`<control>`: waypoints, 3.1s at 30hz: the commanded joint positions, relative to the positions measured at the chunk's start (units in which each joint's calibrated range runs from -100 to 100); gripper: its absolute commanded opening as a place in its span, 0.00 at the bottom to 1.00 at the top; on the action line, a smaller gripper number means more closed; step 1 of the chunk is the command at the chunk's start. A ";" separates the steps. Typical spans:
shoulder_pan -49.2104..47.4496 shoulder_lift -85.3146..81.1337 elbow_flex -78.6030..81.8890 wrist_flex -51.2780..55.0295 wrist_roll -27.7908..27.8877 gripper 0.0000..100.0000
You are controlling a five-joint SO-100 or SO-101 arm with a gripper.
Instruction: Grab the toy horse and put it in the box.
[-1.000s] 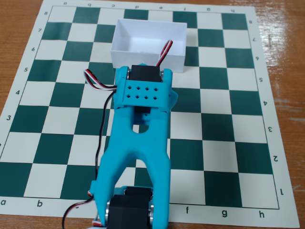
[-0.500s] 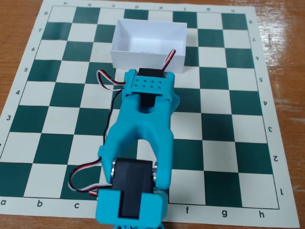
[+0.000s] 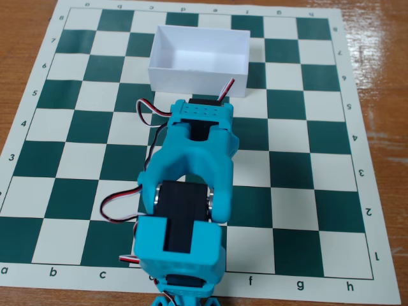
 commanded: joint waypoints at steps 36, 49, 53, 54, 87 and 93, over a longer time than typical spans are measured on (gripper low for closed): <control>0.77 32.98 -69.86 -4.76 8.55 0.00; -2.66 42.45 -75.05 -4.18 3.57 0.29; -2.09 39.09 -73.41 -1.44 2.45 0.29; -1.80 37.94 -72.50 -1.36 2.30 0.29; -1.30 -83.48 53.13 23.73 17.54 0.00; -3.94 -92.33 53.13 37.43 17.20 0.00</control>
